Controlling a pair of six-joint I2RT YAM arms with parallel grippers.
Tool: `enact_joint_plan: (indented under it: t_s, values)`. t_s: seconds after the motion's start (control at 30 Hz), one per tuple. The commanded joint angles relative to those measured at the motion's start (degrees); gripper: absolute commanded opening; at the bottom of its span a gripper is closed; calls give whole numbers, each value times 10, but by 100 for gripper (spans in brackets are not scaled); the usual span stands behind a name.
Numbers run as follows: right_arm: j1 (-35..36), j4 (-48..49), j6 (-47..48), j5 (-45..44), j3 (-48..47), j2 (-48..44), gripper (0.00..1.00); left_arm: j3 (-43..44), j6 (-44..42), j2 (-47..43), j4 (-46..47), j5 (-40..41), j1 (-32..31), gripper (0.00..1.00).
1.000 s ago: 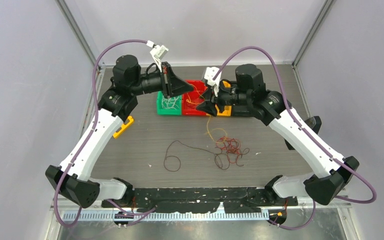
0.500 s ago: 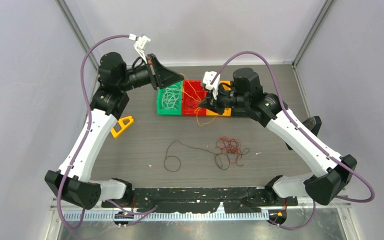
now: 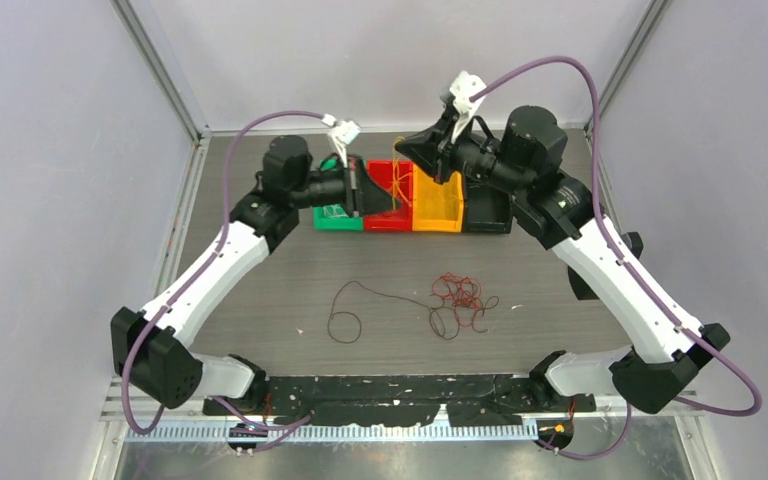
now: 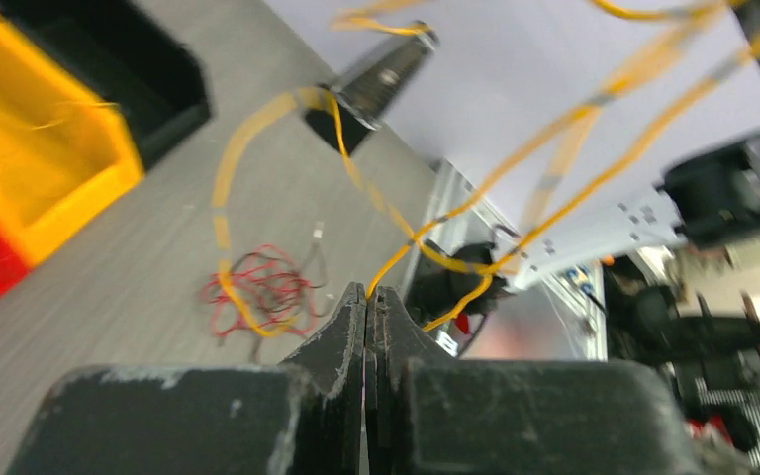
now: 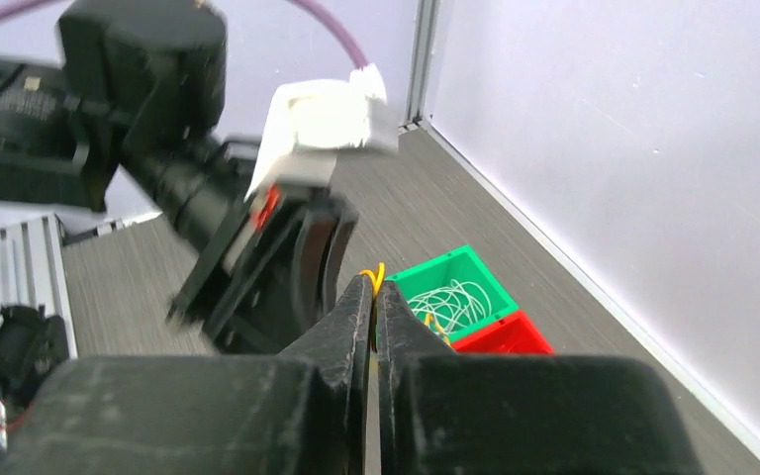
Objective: Untangle the cables
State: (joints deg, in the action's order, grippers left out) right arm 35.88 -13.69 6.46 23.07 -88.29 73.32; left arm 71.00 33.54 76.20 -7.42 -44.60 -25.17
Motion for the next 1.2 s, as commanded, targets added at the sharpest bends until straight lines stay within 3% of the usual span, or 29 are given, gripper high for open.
enact_joint_plan:
  t_s: [0.0,0.1,0.2,0.23,0.3,0.33,0.4,0.57,0.7,0.83,1.17]
  values:
    - [-9,109,-74,-74,-63,27,5,5,6,14,64,-65,-54,0]
    - [-31,111,-82,-81,-56,32,5,-7,46,14,133,-69,-53,0]
    - [-62,109,-111,-69,-36,29,5,-9,38,-2,133,-65,-45,0]
    - [-79,108,-119,-60,-32,27,5,-11,30,-8,119,-59,-37,6]
    - [-107,104,-124,-35,-19,20,6,-15,10,-21,85,-52,-8,42]
    - [-115,99,-122,-11,-11,16,5,-18,-4,-27,67,-45,10,53]
    - [-140,72,-105,18,1,13,5,-19,-49,-39,16,-35,49,69]
    - [-189,-4,-65,39,25,11,5,-6,-146,-62,-72,-5,129,98]
    - [-203,-21,-14,34,56,13,6,-4,-177,-69,-102,2,162,100]
    - [-205,-26,18,-24,84,45,5,-12,-182,-77,-111,4,170,100]
    - [-186,30,11,-152,102,161,5,-25,-186,-84,-114,19,170,99]
